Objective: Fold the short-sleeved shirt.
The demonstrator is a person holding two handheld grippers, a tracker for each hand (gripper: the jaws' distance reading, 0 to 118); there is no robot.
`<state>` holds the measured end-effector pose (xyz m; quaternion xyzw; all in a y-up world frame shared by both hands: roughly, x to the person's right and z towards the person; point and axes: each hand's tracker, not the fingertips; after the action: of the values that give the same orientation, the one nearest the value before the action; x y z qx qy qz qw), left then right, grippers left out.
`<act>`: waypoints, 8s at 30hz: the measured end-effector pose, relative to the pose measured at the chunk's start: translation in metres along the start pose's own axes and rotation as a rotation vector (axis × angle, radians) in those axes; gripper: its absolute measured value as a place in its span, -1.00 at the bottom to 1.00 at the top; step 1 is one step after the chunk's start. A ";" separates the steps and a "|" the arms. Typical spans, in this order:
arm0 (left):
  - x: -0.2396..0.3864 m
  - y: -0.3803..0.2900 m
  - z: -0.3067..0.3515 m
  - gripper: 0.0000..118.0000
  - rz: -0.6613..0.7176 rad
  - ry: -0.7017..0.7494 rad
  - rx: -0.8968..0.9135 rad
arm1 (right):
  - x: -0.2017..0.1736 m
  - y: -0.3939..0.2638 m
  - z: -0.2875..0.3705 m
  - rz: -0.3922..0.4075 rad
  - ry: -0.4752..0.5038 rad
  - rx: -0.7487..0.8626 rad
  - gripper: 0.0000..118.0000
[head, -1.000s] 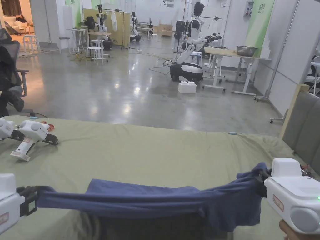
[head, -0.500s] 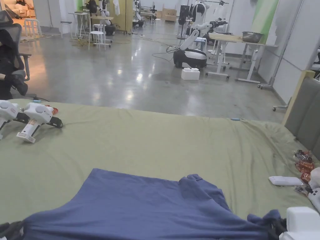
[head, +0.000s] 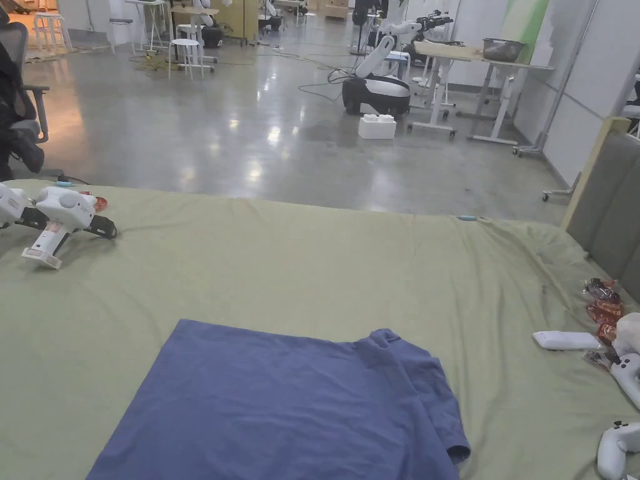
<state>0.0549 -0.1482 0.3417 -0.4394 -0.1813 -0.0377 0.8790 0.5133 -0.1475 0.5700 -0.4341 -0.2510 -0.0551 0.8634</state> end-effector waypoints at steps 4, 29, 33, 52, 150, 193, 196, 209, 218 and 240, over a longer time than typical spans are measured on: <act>0.014 0.012 0.011 0.08 -0.024 0.017 0.057 | -0.006 0.010 0.010 -0.012 -0.031 0.081 0.39; 0.096 0.081 0.043 -1.00 -0.157 0.036 0.759 | -0.106 0.104 0.054 -0.072 0.036 0.775 -0.96; 0.089 0.082 0.029 -1.00 -0.141 0.042 0.684 | -0.110 0.104 0.042 -0.061 0.055 0.747 -0.99; -0.005 0.270 -0.238 -0.94 -0.044 -0.102 0.097 | -0.090 0.119 -0.049 -0.024 0.091 0.422 -1.00; 0.029 0.502 0.158 -1.00 -0.169 0.090 0.738 | 0.053 0.520 0.157 -0.007 -0.113 0.819 -1.00; -0.052 0.102 0.117 -1.00 -0.040 -0.060 0.401 | 0.053 0.109 0.121 0.054 0.008 0.410 -1.00; -0.054 0.071 0.101 -1.00 -0.046 -0.046 0.298 | 0.052 0.073 0.109 0.076 -0.006 0.298 -1.00; -0.056 -0.012 0.024 -1.00 -0.094 -0.009 -0.058 | 0.035 -0.035 0.017 0.123 0.000 -0.099 -0.99; -0.043 -0.016 0.006 -0.80 -0.126 0.030 -0.116 | 0.019 -0.039 0.012 0.184 -0.042 -0.184 -0.31; 0.094 0.072 0.067 -0.58 -0.207 0.054 0.698 | -0.061 0.074 0.065 -0.130 -0.044 0.695 -0.73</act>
<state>0.1392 -0.0429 0.3565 -0.0909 -0.2032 -0.0737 0.9721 0.4584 -0.0585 0.5193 -0.0984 -0.3005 -0.0116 0.9486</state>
